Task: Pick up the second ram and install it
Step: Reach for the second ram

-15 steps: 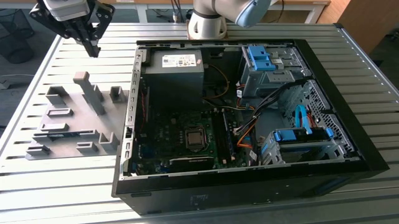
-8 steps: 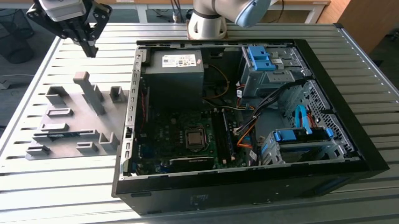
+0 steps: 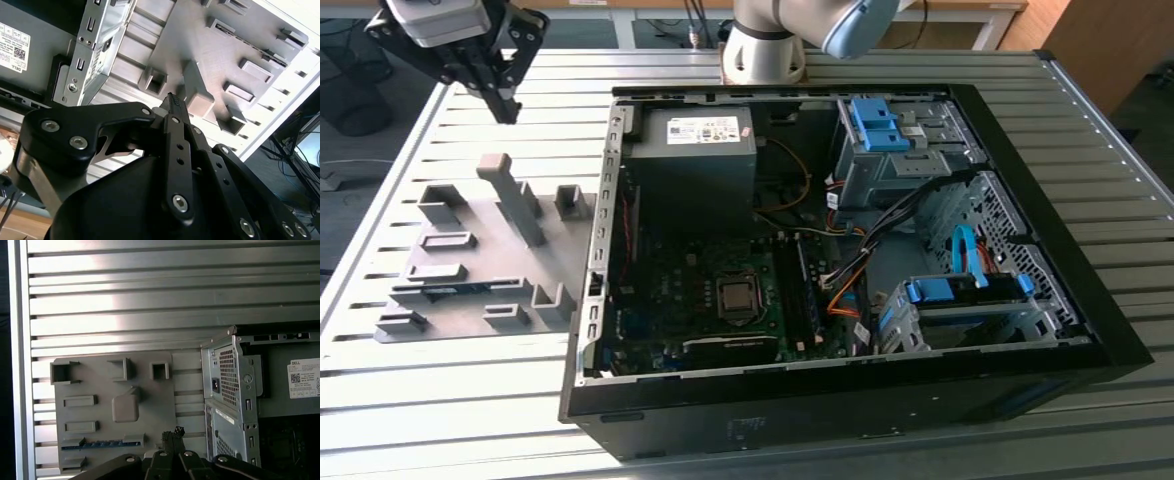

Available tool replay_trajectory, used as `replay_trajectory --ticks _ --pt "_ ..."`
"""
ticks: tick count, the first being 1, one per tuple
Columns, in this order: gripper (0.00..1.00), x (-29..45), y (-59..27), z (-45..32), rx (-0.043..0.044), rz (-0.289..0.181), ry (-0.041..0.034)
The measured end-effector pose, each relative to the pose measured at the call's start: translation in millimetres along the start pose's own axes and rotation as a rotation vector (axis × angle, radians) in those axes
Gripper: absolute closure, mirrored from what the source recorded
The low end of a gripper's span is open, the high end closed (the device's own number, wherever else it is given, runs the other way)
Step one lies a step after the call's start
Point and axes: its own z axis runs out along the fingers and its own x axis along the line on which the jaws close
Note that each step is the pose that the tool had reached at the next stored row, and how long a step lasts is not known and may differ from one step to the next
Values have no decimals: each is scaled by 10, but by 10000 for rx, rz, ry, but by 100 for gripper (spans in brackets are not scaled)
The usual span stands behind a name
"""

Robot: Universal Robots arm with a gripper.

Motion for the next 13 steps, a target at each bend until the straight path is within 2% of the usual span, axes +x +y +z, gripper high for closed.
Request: replay_trajectory --ticks 7,13 --pt "89 81 -7 3 0 0 2" --pt "89 182 -14 4 0 1 4"
